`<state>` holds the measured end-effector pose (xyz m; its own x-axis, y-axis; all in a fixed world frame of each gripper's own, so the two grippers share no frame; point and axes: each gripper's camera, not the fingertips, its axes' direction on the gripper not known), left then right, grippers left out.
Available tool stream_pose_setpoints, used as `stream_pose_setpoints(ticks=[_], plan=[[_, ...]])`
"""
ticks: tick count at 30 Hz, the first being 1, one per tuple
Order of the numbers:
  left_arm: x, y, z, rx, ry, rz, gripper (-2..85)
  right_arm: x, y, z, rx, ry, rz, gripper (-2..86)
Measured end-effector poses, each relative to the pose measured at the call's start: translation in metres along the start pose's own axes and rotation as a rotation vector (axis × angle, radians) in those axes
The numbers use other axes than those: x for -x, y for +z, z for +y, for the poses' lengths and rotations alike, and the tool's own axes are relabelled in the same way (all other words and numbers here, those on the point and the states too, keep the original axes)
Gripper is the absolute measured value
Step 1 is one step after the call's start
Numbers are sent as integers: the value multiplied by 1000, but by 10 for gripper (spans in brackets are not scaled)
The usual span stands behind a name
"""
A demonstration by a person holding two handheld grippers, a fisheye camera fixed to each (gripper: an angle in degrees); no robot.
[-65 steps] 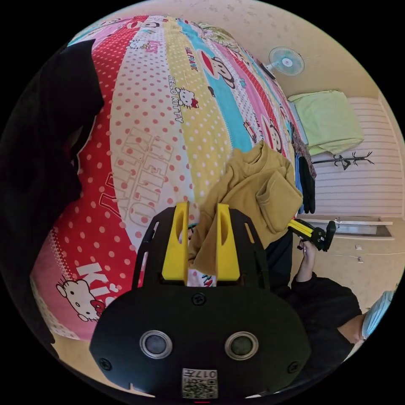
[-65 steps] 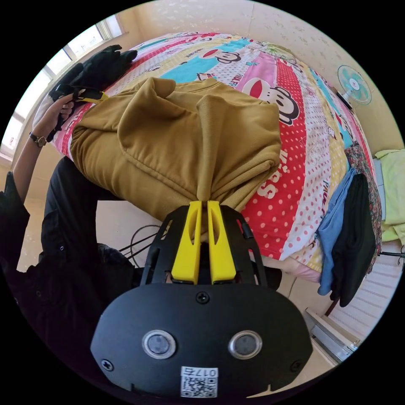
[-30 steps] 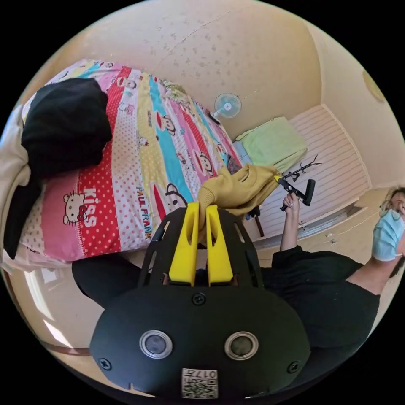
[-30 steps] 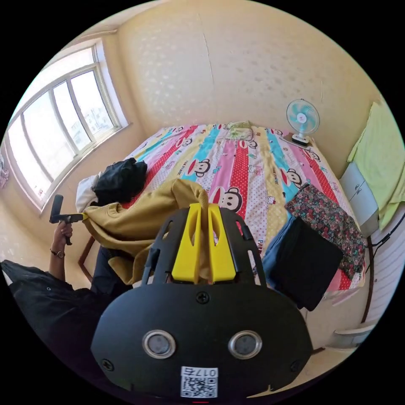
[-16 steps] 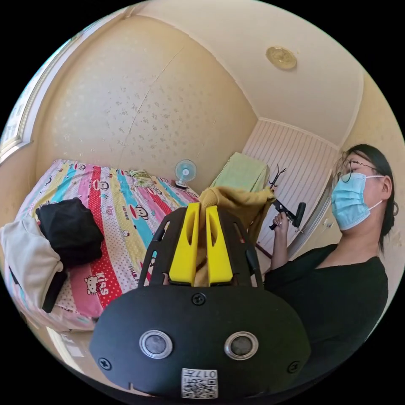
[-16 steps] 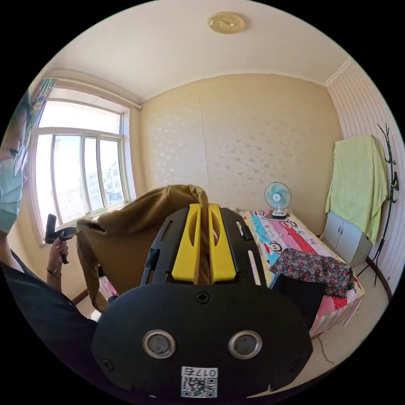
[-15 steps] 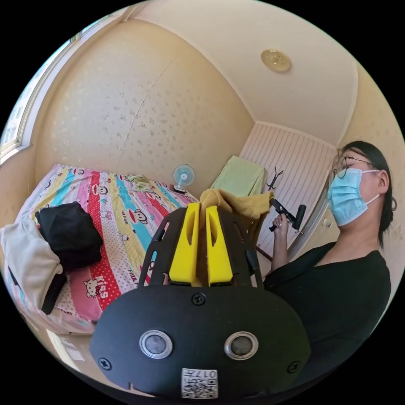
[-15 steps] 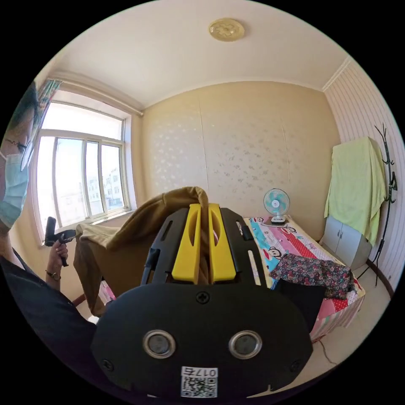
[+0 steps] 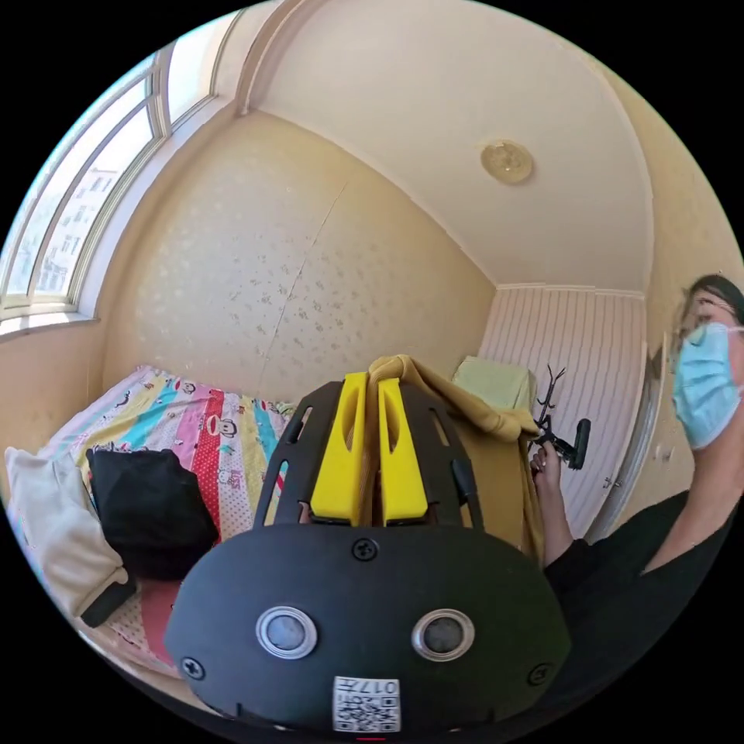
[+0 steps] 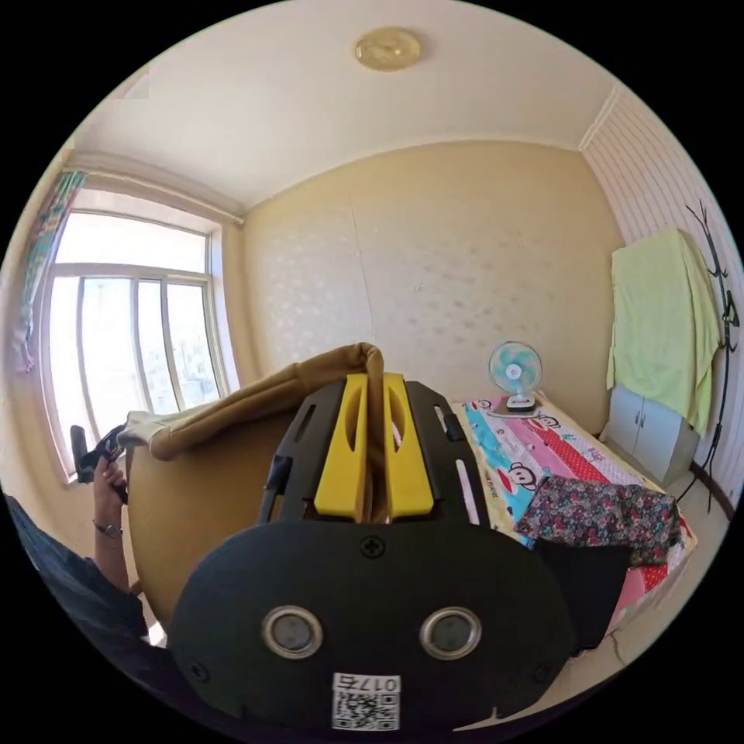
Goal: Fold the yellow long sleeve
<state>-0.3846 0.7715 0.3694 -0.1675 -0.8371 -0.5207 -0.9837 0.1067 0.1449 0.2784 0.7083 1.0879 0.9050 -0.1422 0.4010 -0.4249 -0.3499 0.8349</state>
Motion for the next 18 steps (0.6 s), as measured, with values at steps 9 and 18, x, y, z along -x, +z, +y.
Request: stream_pose_setpoints(ticks=[9,18], plan=[[204,238,29,484,-346,-46,76,-88,331,74,664,87,147,86],[194,191,228,901,-354,-145,104,-113,317,350,1134,25,157,102]])
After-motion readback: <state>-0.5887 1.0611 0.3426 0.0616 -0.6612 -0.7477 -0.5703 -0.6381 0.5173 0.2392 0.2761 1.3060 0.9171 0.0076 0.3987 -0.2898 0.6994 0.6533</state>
